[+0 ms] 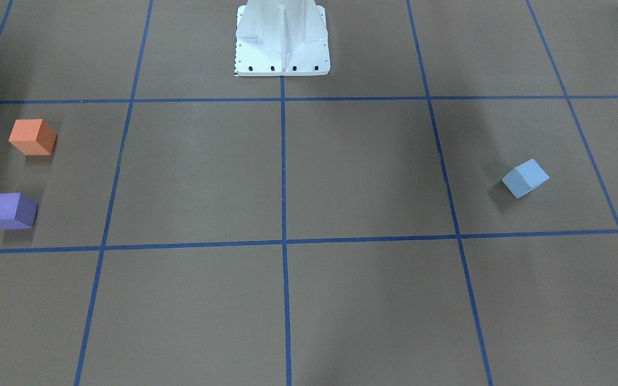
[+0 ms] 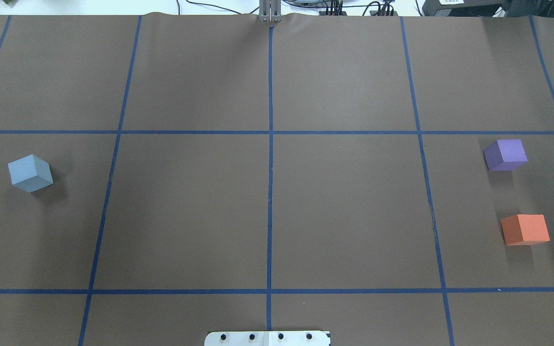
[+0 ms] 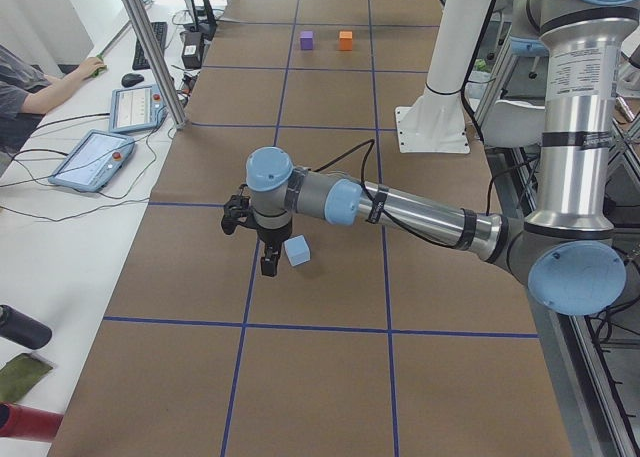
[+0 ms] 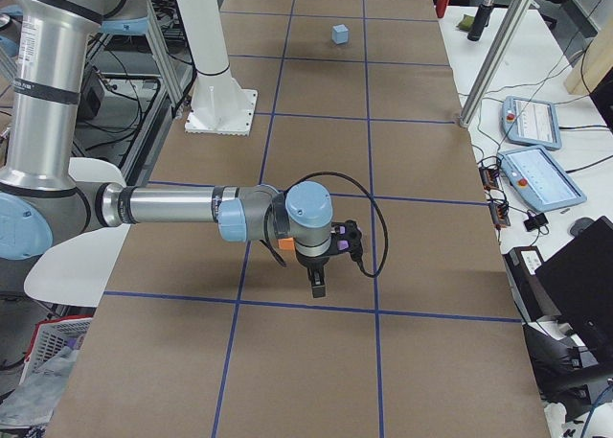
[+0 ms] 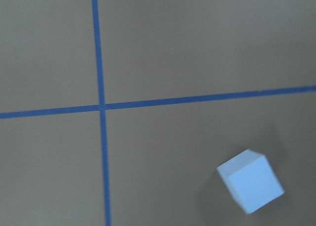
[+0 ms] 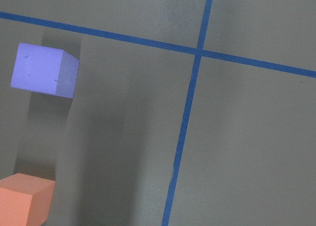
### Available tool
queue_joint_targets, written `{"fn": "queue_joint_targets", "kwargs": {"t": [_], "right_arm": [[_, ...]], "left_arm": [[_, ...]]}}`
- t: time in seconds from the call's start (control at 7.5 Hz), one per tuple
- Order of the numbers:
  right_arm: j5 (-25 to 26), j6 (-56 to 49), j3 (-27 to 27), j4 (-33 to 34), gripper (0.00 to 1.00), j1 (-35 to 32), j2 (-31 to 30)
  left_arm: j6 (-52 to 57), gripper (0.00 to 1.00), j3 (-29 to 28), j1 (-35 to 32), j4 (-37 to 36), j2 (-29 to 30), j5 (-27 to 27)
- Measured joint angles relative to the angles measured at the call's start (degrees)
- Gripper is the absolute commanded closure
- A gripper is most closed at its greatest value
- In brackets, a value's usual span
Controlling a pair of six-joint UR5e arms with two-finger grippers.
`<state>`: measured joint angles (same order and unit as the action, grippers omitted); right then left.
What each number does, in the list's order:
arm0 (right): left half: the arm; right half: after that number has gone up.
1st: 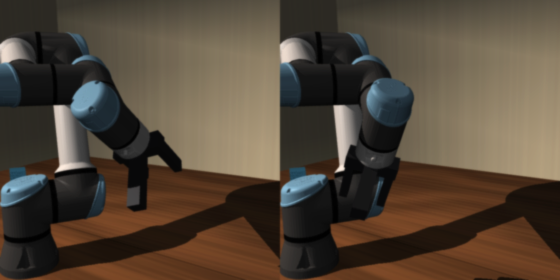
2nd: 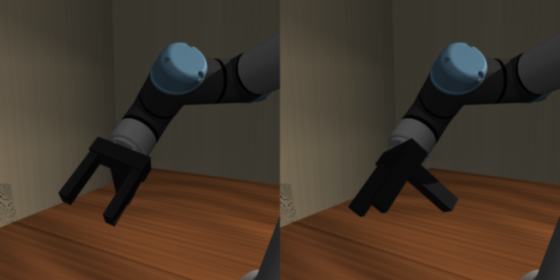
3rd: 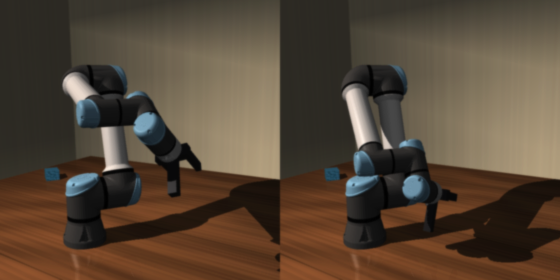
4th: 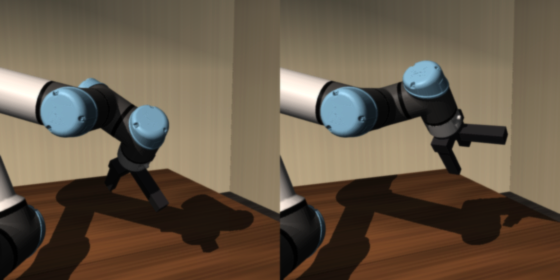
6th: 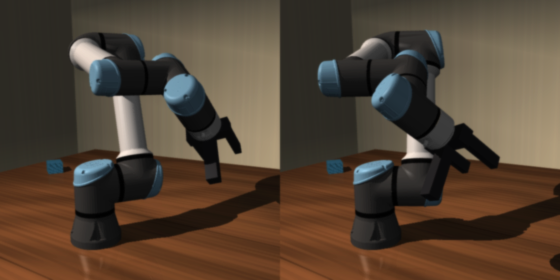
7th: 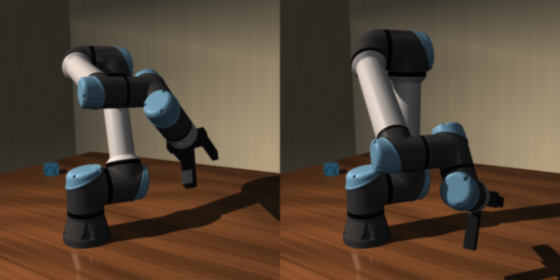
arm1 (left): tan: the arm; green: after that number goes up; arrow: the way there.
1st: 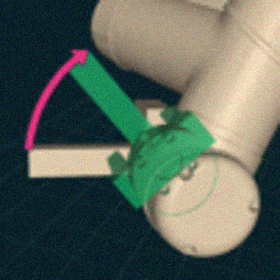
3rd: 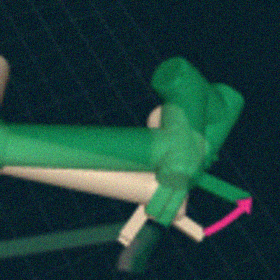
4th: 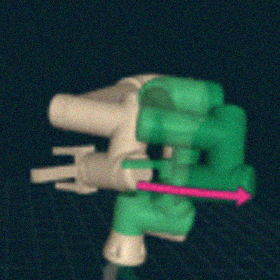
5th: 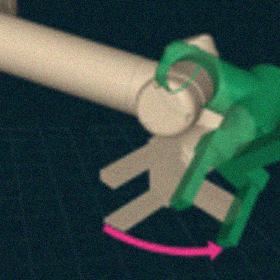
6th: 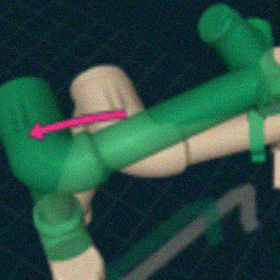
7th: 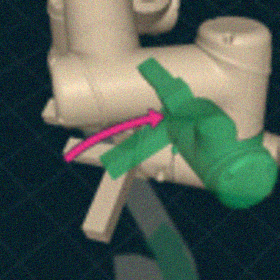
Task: Place blue block between orange and purple blocks
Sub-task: 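Lower the left gripper toward the light blue cube, then close the left gripper on the light blue cube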
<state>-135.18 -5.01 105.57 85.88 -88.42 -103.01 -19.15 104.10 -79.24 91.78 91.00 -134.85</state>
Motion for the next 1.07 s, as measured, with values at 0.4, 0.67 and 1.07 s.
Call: {"fn": "queue_joint_targets", "kwargs": {"t": [0.4,0.67,1.07], "right_arm": [[0.02,0.00,0.06,-0.01,0.00,0.00,0.00],[0.00,0.00,0.07,-0.06,0.00,-0.02,0.00],[0.00,0.00,0.07,-0.07,0.00,0.00,0.00]], "left_arm": [[-8.13,0.00,-5.07,7.93,10.89,0.90,5.54],[-17.67,0.00,-7.63,12.40,16.79,0.79,6.60],[-36.38,0.00,-8.34,21.51,24.14,0.09,11.97]]}}
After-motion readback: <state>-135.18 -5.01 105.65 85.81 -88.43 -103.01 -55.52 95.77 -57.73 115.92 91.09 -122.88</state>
